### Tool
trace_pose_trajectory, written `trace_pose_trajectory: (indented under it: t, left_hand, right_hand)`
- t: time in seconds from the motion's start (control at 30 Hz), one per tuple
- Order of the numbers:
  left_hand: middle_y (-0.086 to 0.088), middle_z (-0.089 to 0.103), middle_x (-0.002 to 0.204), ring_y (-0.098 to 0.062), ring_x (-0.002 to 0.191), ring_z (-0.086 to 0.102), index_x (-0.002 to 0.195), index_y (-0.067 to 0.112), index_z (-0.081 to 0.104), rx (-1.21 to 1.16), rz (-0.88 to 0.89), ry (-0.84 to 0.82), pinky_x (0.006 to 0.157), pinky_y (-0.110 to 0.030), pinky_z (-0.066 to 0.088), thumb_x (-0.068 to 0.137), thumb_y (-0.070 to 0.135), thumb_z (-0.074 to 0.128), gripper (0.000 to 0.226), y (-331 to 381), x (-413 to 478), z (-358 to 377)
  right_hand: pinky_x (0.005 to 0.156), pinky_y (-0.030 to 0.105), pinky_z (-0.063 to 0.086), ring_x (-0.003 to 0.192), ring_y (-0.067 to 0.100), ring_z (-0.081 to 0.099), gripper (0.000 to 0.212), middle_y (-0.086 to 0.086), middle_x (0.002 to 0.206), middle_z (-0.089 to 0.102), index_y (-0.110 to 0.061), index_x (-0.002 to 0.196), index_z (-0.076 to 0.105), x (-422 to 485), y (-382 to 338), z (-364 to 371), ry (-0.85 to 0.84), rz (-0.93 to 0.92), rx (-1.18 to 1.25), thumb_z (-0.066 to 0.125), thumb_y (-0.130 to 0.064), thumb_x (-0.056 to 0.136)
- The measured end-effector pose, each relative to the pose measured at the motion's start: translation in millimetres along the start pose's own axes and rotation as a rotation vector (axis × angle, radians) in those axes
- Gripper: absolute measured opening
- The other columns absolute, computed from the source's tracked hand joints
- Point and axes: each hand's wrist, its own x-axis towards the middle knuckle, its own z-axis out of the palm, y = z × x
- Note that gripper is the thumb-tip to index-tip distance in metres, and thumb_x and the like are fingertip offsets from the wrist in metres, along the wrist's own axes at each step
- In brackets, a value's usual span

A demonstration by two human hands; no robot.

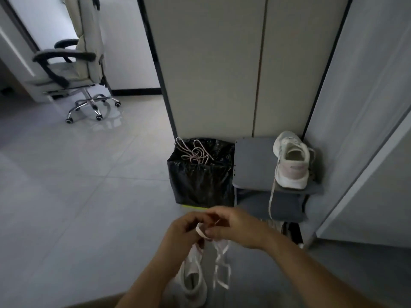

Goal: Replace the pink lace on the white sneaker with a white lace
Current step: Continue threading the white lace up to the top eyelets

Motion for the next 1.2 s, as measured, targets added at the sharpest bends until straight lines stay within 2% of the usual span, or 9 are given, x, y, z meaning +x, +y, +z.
trace_pose_trajectory:
  t: [0.17,0.33,0.57,0.63,0.7,0.8,0.93,1.03,1.2]
  left_hand:
    - [-0.006,0.057,0.061,-0.010,0.049,0.051,0.080,0.002,0.060,-0.280,-0.175,0.132,0.044,-0.017,0.036,0.088,-0.006,0.049,0.016,-15,-1,-12]
    - [-0.006,0.054,0.060,-0.006,0.037,0.036,0.087,-0.002,0.060,-0.557,-0.306,0.263,0.034,-0.014,0.026,0.090,0.000,0.049,0.012,-39,-15,-32]
    - [-0.007,0.057,0.061,-0.006,0.036,0.035,0.096,-0.003,0.060,-0.599,-0.390,0.278,0.032,-0.015,0.026,0.089,0.001,0.049,0.013,-56,-36,-48]
    - [-0.008,0.059,0.062,-0.008,0.041,0.042,0.096,-0.001,0.060,-0.591,-0.362,0.304,0.034,-0.017,0.033,0.087,-0.005,0.049,0.014,-57,-34,-51]
    - [-0.008,0.059,0.062,-0.009,0.045,0.049,0.091,0.000,0.059,-0.575,-0.310,0.317,0.038,-0.017,0.038,0.085,-0.010,0.049,0.016,-52,-30,-46]
    - [-0.008,0.060,0.064,-0.012,0.050,0.053,0.088,-0.001,0.057,-0.514,-0.244,0.131,0.044,-0.018,0.042,0.083,-0.011,0.050,0.014,-34,-23,-21]
    - [-0.009,0.063,0.072,-0.016,0.062,0.058,0.091,0.001,0.056,-0.329,-0.182,-0.042,0.056,-0.023,0.046,0.085,-0.008,0.052,0.011,-15,-3,-1]
    - [-0.008,0.059,0.072,-0.009,0.056,0.058,0.091,0.003,0.058,-0.199,-0.178,-0.010,0.050,-0.017,0.044,0.085,-0.009,0.055,0.013,-12,7,-14]
    - [-0.009,0.065,0.069,-0.008,0.054,0.059,0.082,0.001,0.064,-0.088,-0.209,0.071,0.049,-0.017,0.046,0.086,-0.009,0.053,0.016,-23,7,-42]
  right_hand:
    - [0.054,0.013,0.036,0.048,-0.004,0.045,0.014,-0.011,0.057,0.051,-0.019,0.078,0.062,-21,6,-1,0.146,0.097,-0.078,0.059,-0.025,0.090]
    - [0.056,0.025,0.040,0.054,0.009,0.048,0.022,0.005,0.066,0.060,-0.012,0.079,0.067,-21,15,-18,0.355,0.192,-0.006,0.055,-0.026,0.092]
    - [0.058,0.028,0.036,0.056,0.015,0.043,0.026,0.002,0.060,0.048,-0.016,0.073,0.062,-12,18,-48,0.512,0.230,-0.193,0.048,-0.022,0.095]
    - [0.058,0.028,0.037,0.060,0.015,0.049,0.024,0.001,0.067,0.056,-0.014,0.082,0.065,-14,20,-53,0.446,0.275,-0.307,0.048,-0.024,0.095]
    - [0.080,0.030,0.044,0.093,0.016,0.059,0.029,0.000,0.108,0.064,-0.015,0.110,0.064,-16,21,-49,0.341,0.280,-0.622,0.050,-0.034,0.092]
    - [0.106,0.017,0.028,0.130,0.002,0.033,0.060,-0.019,0.141,0.032,-0.031,0.137,0.038,-17,13,-15,0.103,0.013,-0.553,0.060,-0.047,0.085]
    - [0.082,0.024,0.051,0.089,0.002,0.061,0.047,-0.010,0.099,0.060,-0.027,0.128,0.046,-13,8,20,-0.017,0.020,0.019,0.065,-0.025,0.085]
    - [0.052,0.013,0.038,0.049,-0.004,0.048,0.016,-0.012,0.062,0.052,-0.016,0.102,0.062,-9,11,0,0.117,0.098,-0.038,0.061,-0.023,0.088]
    - [0.052,0.012,0.035,0.051,-0.002,0.045,0.012,-0.005,0.070,0.055,-0.013,0.088,0.064,-9,10,-15,0.169,0.124,-0.133,0.058,-0.023,0.090]
